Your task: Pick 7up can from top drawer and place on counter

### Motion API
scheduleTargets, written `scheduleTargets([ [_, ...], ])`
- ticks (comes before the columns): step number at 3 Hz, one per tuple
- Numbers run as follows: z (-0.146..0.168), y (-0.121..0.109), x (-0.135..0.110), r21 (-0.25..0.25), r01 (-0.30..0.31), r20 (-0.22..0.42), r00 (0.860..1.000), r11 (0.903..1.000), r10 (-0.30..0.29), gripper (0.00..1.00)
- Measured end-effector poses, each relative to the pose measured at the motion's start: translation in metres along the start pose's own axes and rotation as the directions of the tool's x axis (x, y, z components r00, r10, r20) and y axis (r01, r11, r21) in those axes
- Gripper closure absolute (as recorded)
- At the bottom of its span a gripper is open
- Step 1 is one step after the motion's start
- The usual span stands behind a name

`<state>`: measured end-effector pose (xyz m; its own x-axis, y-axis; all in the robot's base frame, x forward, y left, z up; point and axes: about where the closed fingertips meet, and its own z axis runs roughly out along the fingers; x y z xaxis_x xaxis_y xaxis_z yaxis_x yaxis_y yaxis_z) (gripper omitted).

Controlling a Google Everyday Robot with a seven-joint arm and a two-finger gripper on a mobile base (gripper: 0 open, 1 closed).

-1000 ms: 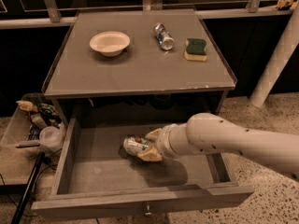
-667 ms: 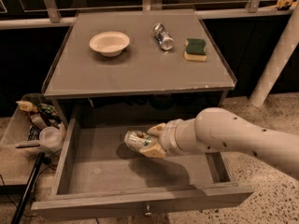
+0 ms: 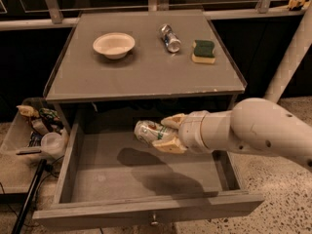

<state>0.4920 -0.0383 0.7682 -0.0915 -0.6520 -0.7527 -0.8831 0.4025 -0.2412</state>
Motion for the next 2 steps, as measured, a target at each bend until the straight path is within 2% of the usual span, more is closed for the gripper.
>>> scheduleTargets([
  [1, -0.045, -0.022, -0.038, 0.071, 0.06, 0.062, 0.996, 0.9957, -0.064, 1.0],
  [2, -0.089, -0.057, -0.08, 0.143, 0.11, 0.096, 0.988, 0.9836, -0.124, 1.0],
])
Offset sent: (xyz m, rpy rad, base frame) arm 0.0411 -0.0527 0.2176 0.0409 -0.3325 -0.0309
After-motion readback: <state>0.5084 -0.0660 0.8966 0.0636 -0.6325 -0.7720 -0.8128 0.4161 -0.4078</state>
